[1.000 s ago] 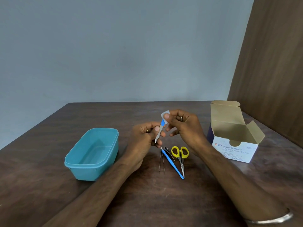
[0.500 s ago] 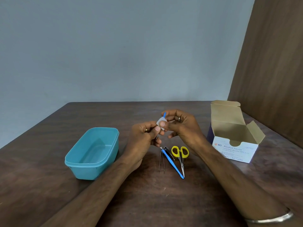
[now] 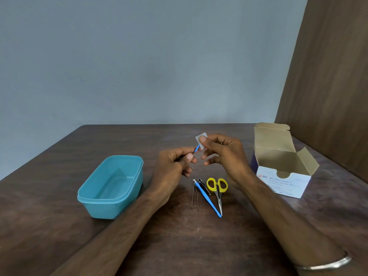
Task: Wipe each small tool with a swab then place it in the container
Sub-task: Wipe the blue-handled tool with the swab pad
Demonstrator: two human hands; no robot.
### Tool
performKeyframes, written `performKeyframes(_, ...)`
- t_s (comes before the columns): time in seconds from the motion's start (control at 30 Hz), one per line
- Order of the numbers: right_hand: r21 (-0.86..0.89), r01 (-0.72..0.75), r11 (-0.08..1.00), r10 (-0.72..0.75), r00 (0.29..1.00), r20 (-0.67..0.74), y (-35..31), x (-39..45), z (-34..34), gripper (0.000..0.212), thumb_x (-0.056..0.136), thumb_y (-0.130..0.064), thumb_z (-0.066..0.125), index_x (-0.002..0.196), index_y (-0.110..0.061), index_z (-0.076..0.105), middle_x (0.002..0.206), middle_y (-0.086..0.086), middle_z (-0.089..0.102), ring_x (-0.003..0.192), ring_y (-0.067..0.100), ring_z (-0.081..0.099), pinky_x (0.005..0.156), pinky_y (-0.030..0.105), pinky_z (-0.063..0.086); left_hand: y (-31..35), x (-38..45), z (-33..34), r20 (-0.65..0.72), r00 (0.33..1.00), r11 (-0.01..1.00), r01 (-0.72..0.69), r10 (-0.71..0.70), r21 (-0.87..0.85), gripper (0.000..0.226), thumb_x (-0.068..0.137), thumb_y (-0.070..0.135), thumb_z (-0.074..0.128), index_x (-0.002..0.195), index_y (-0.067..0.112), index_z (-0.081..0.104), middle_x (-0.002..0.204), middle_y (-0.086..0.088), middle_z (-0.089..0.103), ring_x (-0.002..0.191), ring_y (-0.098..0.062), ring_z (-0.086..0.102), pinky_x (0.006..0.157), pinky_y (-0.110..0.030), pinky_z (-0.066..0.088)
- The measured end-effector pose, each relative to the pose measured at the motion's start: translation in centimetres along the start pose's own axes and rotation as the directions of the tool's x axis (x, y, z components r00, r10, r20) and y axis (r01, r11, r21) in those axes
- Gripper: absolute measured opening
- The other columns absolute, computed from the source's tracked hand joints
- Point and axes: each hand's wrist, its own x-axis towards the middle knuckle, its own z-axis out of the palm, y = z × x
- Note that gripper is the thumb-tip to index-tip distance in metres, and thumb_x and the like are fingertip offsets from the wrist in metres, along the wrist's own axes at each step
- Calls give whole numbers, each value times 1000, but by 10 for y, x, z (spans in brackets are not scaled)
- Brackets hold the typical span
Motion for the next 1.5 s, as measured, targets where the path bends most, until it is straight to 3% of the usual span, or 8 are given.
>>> performKeyframes(0.3,180,-129,975,124,992,38,0,3,-3,20,87,-18,71,98,-2,74,81,14,71,69,21,65,58,32,58,-1,0,0,23,997,992,-72,70,104,26,97,7,54,117,16,68,80,4,71,60,-6,59,61,-26,54)
performKeyframes(0.43,174,-124,977,123,992,21,2,3,-2,12,88,-17,71,90,-6,74,75,12,71,66,19,66,57,28,58,1,-1,2,43,994,973,-105,98,208,29,99,13,52,121,28,63,87,6,70,67,-10,63,63,-24,55)
performKeyframes(0.63,166,-121,979,118,993,27,2,2,-2,14,88,-13,71,97,-4,74,78,15,71,65,17,68,58,27,58,2,-1,1,19,995,974,-103,102,203,27,98,10,53,114,27,67,83,3,70,63,-8,63,59,-19,54)
performKeyframes(0.8,111,-85,990,78,995,66,2,1,2,15,83,-8,75,98,-4,74,80,10,72,66,16,66,57,28,57,3,-1,1,7,999,997,-41,41,72,32,97,4,52,99,33,66,77,-5,69,58,-13,60,59,-30,55)
performKeyframes(1.07,62,-79,995,71,990,125,1,0,4,33,72,-14,79,105,-9,71,88,9,74,71,22,68,58,33,57,11,-4,-1,53,998,993,26,-20,-116,29,96,-2,53,113,19,66,71,-9,65,51,-14,56,50,-27,52)
performKeyframes(1.2,110,-110,988,97,989,111,1,-1,1,31,72,-21,78,101,-9,73,83,9,72,68,19,66,58,35,56,11,-2,-3,60,998,997,3,1,-77,34,95,-2,55,99,29,68,69,-7,67,49,-13,56,51,-27,52)
performKeyframes(1.3,148,-151,977,134,984,116,0,-1,0,30,75,-25,76,101,-11,74,85,8,71,69,19,65,61,36,55,10,-1,-4,43,999,999,-32,34,-41,34,94,-2,56,104,27,69,68,-4,67,49,-11,56,52,-25,52)
performKeyframes(1.5,252,-338,907,270,925,269,-9,-4,-1,27,83,-31,69,103,-13,67,85,7,70,64,18,67,51,33,57,6,-1,-5,-31,989,983,-140,144,116,39,94,2,57,103,38,68,71,5,69,60,-4,59,60,-19,53)
